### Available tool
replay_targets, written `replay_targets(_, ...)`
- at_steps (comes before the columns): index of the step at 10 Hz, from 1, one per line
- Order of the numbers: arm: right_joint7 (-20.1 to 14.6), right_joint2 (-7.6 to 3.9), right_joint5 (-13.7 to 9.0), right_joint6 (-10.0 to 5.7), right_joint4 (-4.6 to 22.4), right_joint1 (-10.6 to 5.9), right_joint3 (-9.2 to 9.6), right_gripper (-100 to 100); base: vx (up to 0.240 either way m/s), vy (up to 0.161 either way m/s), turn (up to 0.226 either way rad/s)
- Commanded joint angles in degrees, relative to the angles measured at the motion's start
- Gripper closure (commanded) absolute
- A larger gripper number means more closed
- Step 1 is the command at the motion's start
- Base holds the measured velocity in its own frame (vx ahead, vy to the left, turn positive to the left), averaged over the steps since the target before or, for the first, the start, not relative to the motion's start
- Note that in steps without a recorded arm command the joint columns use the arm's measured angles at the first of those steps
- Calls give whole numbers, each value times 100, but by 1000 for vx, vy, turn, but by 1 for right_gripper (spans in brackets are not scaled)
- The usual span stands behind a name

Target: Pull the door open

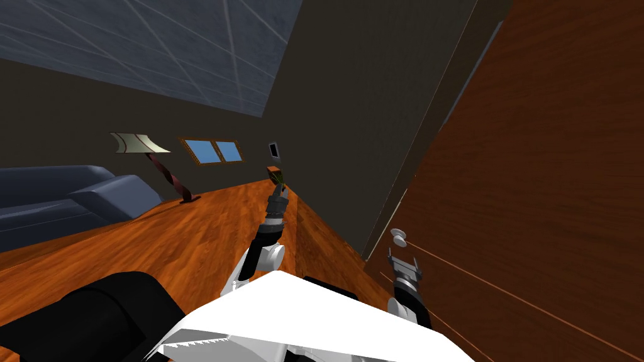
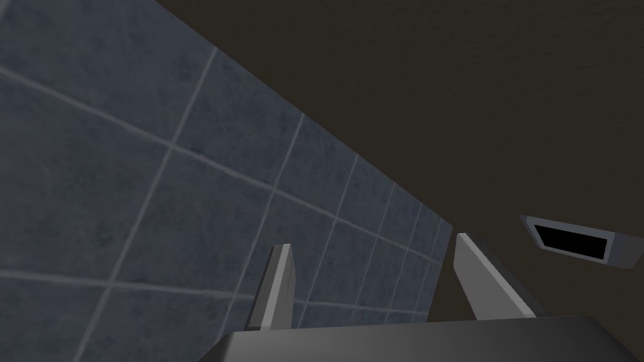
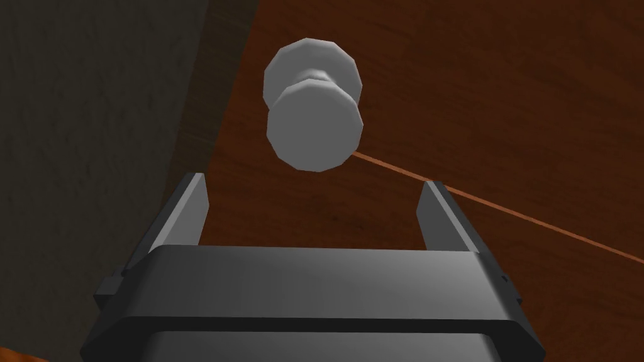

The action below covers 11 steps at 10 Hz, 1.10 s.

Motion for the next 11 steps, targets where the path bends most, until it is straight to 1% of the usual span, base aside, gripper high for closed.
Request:
replay_targets(1,-214,15,-60,-16,33,-28,29,-100,-58,-4,15)
replay_targets(3,-561,62,-243,0,-18,-39,104,-100,-60,-7,37)
replay_targets(4,-632,62,-243,0,-18,-39,104,-100,-51,-8,22)
replay_targets(6,-960,102,-397,13,-61,-48,168,-100,-60,-10,33)
replay_targets(8,-1197,132,-516,23,-95,-55,216,-100,-87,-15,32)
replay_targets(10,-1381,157,-613,29,-123,-60,256,-100,-76,-1,29)
replay_targets(11,-1315,148,-578,18,-100,-63,244,-100,-37,0,3)
